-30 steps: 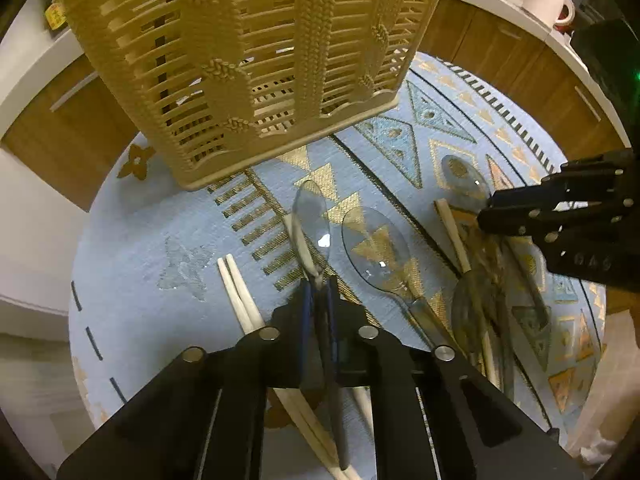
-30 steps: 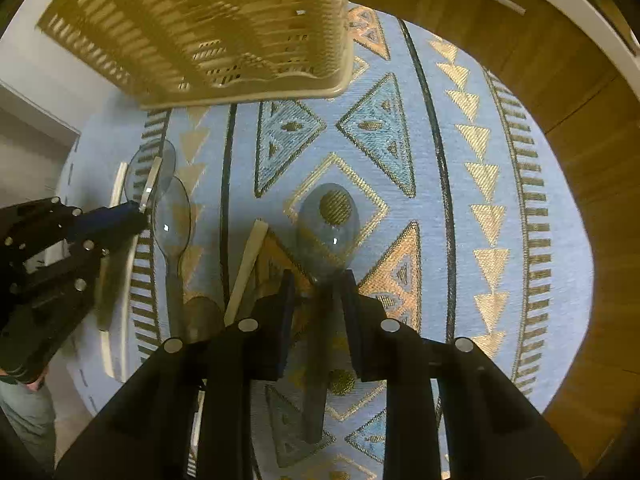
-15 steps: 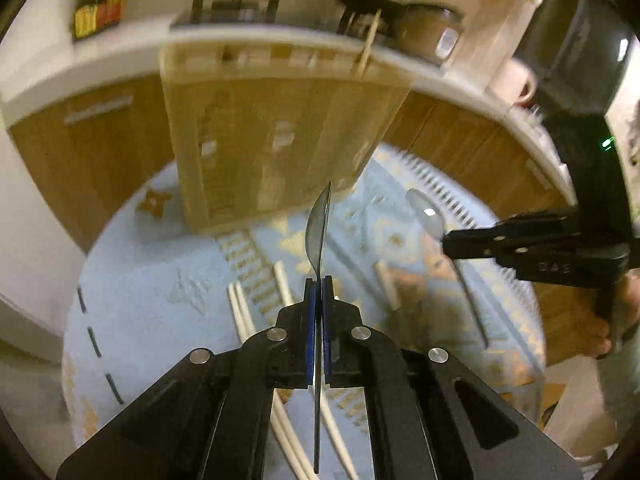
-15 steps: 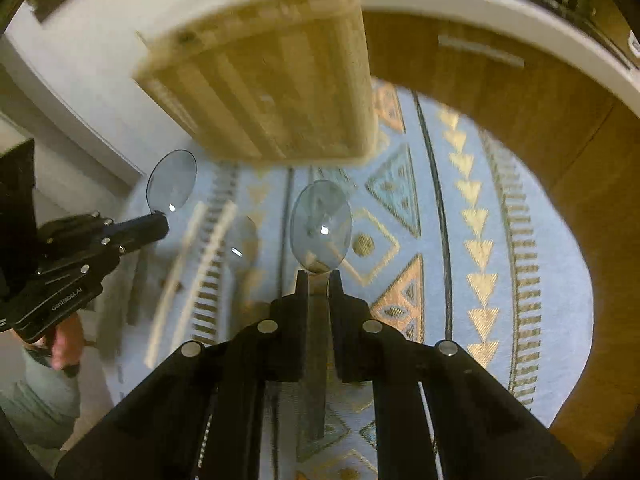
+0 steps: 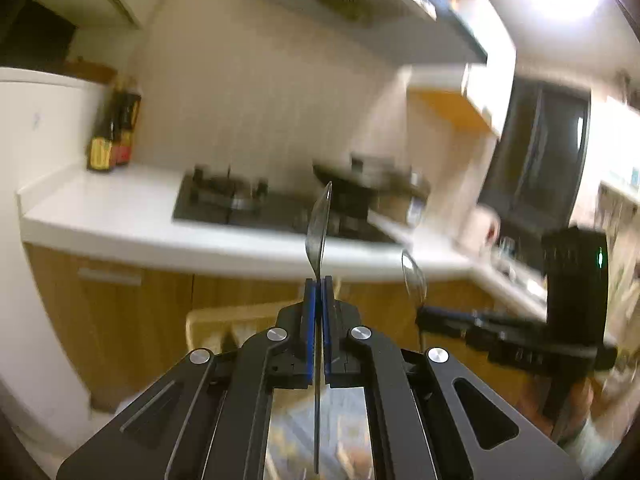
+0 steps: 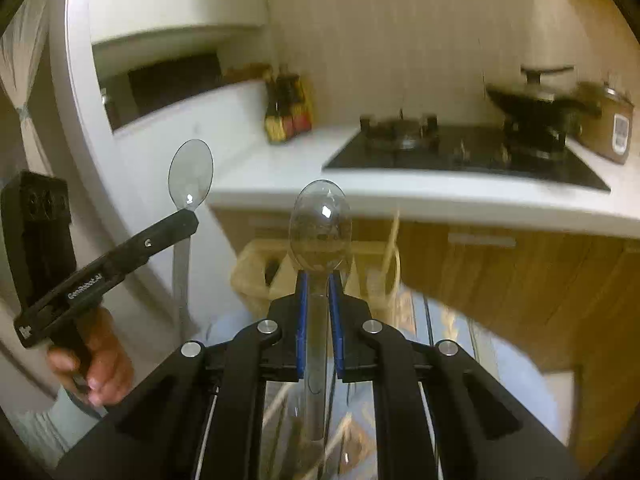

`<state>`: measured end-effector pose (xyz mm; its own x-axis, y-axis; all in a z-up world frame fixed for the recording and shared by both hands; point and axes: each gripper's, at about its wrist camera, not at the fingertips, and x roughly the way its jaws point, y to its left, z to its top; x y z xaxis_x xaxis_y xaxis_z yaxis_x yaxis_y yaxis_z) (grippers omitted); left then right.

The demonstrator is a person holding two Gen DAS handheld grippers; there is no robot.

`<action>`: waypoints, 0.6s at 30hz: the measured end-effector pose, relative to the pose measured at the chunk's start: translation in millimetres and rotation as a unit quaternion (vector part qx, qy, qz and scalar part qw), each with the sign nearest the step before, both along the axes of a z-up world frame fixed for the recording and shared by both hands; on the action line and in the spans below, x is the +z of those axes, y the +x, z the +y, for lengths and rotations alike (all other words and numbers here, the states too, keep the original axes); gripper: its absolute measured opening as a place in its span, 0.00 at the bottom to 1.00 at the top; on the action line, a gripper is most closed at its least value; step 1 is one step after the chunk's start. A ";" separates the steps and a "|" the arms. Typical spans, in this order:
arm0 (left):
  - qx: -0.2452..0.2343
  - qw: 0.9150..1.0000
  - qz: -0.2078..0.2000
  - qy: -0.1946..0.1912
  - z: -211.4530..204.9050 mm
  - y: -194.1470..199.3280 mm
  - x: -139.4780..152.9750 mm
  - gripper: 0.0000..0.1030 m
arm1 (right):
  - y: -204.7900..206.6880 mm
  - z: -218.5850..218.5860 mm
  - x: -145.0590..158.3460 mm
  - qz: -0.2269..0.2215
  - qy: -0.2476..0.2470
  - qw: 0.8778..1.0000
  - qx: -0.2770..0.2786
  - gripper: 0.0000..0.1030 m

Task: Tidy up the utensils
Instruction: 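Lift the knife and clear spoon and drop them into the basket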

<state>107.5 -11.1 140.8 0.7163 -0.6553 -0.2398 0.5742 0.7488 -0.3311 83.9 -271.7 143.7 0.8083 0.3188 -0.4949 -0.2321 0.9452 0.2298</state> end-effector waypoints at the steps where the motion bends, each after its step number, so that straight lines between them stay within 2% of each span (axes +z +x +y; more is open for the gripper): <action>1: 0.007 1.000 -0.007 -0.020 -0.1 7.2 0.7 0.01 | 4.6 0.5 2.2 -0.013 -0.004 1.000 -0.009 0.08; 5: 0.049 0.997 -0.030 -0.047 -6.3 26.2 1.1 0.01 | 22.2 5.4 13.4 -0.074 -0.019 0.996 -0.054 0.08; 10: 0.107 0.992 -0.042 -0.052 -28.2 50.2 -18.4 0.01 | 47.5 2.7 6.7 -0.108 -0.020 0.989 -0.095 0.08; 14: 0.138 0.988 -0.041 -0.050 -40.2 60.3 -36.0 0.01 | 68.4 -4.8 -15.4 -0.120 -0.020 0.984 -0.132 0.08; 18: 0.146 0.988 -0.043 -0.033 -49.2 68.9 -53.0 0.01 | 84.1 -16.4 -35.7 -0.105 0.010 0.986 -0.132 0.08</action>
<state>176.3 -60.3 87.7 0.8926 -0.4304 -0.1339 0.3654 0.8648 -0.3443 168.0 -288.1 107.9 0.9482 0.0918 -0.3041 -0.0234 0.9749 0.2215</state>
